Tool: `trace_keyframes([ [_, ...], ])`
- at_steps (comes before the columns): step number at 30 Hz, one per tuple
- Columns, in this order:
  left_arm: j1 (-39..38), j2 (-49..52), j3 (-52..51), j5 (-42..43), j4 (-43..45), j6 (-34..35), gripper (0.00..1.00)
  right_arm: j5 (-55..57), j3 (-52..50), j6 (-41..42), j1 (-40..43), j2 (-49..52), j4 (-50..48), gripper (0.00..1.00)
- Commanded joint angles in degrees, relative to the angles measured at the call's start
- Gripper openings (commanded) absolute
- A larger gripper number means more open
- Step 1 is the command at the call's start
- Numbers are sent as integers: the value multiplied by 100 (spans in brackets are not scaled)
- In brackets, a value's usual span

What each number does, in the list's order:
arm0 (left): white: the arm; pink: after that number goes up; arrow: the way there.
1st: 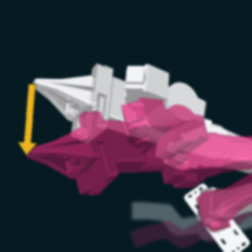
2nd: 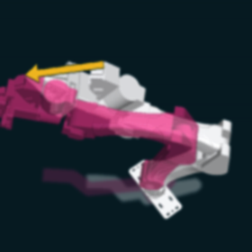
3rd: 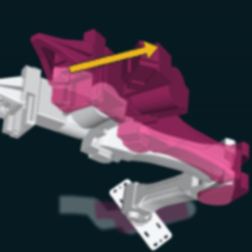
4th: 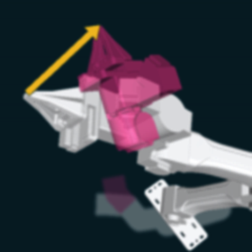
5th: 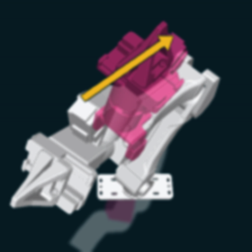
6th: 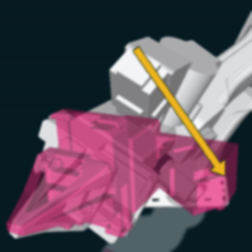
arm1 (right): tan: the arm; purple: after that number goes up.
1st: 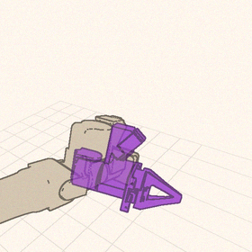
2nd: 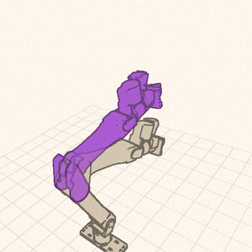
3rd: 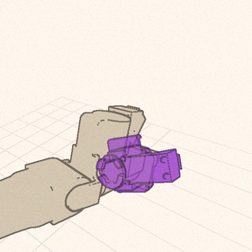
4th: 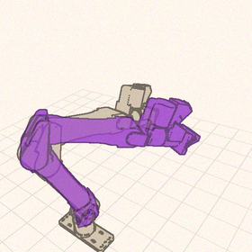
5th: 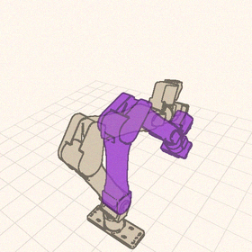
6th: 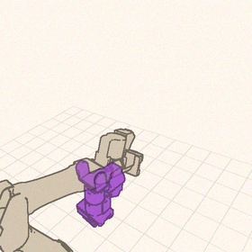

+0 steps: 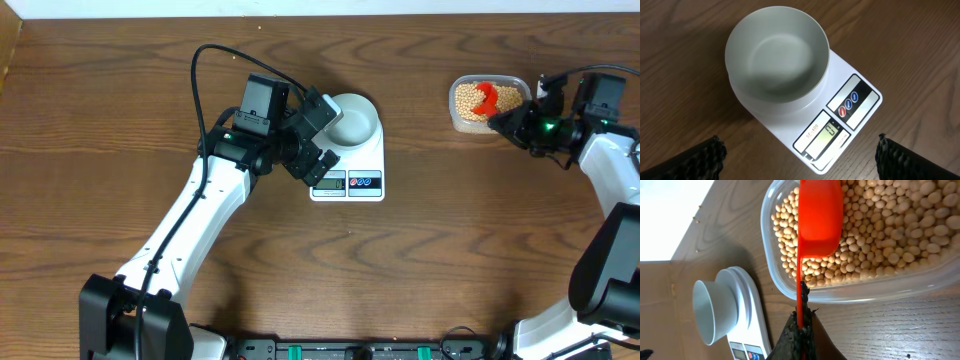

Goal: Scoop item into bowl and weigh 50g on scale
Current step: 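Drag the red scoop through the chickpeas to fill it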

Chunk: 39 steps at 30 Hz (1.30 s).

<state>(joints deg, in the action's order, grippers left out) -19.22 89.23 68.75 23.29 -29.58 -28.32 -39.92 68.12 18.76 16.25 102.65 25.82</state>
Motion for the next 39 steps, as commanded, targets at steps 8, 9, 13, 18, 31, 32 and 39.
trace_keyframes([
  [8, 17, -138, -28, 68, 7, -31, 98, -485, -42, -256, 175, -55, 31, 1],
  [9, 17, -138, -28, 68, 7, -31, 98, -514, -42, -256, 190, -55, 33, 1],
  [13, 17, -138, -28, 68, 7, -31, 98, -573, -42, -258, 249, -55, 39, 1],
  [18, 17, -138, -28, 68, 7, -31, 98, -726, -42, -323, 372, -55, 92, 1],
  [31, 17, -138, -28, 68, 7, -31, 98, -1287, -42, -516, 586, -55, 122, 1],
  [32, 17, -138, -28, 68, 7, -31, 98, -1322, -42, -525, 586, -55, 120, 1],
  [39, 17, -138, -28, 68, 7, -31, 98, -1565, -42, -621, 586, -55, 109, 1],
])
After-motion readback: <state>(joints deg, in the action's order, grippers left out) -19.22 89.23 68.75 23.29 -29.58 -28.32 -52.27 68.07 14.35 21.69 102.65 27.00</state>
